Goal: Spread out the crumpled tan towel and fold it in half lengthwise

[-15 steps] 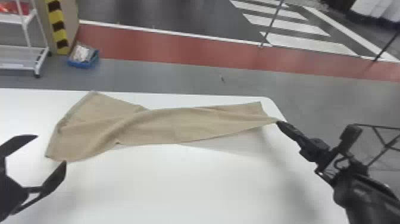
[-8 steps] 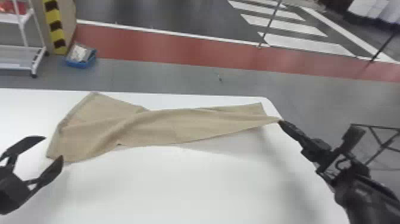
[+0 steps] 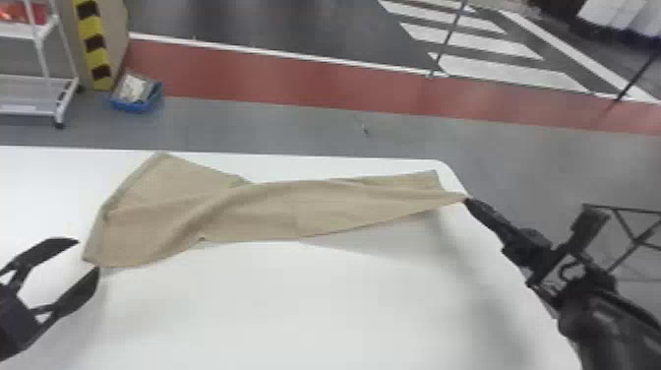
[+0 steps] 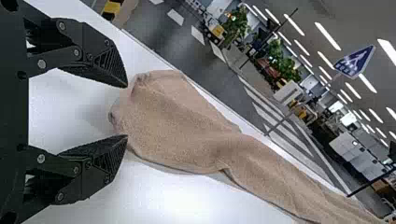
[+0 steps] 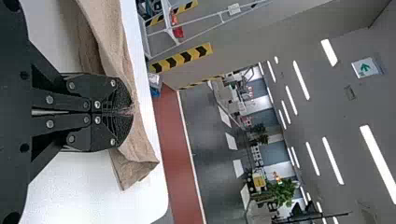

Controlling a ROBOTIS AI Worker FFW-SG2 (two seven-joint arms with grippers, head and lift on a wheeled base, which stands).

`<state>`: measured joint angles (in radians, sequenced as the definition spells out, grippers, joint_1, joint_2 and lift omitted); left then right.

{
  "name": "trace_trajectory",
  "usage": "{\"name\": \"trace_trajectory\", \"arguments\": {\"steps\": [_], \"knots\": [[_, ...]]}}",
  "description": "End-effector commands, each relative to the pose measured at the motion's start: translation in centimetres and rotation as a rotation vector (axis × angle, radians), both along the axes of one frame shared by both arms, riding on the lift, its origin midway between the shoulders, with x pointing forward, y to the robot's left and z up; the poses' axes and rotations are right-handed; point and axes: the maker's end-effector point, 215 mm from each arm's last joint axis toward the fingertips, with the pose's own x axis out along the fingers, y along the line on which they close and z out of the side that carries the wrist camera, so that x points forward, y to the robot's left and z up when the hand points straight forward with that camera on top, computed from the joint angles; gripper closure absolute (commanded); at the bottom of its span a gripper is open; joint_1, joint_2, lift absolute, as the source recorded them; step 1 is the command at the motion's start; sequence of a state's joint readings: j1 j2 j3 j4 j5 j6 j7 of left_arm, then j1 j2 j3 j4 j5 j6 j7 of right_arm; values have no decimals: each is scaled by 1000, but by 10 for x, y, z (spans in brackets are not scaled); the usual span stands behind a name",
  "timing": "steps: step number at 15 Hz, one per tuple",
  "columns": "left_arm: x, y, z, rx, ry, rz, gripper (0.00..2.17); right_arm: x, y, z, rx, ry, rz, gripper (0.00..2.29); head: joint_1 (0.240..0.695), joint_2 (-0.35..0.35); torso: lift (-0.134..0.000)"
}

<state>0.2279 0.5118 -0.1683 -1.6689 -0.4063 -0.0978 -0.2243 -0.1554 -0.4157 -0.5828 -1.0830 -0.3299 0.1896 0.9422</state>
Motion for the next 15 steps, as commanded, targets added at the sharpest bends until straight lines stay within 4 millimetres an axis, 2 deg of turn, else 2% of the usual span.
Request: {"name": "trace_trajectory", "arguments": {"steps": [1,5,9,13,15], "knots": [[-1,11,-1,14,1,14,603,2,3,0,2,-2,4,1511,695,-317,-124],[0,11,-4,32,-7,18,603,-1,2,-3,19,9,2,1511,695,-301,-124],[-2,-3,-7,27,-3,-1,603,-3,-1,5,40,-8,-1,1511,695,-307,-124],[4,-18,-4,15,-21,-7,603,-3,0,6,48,-11,2,1511,695,-326,-124],[8,-17,-8,21,-16,-6,620,-3,1,5,58,-8,5,1511,695,-329,-124]]}}
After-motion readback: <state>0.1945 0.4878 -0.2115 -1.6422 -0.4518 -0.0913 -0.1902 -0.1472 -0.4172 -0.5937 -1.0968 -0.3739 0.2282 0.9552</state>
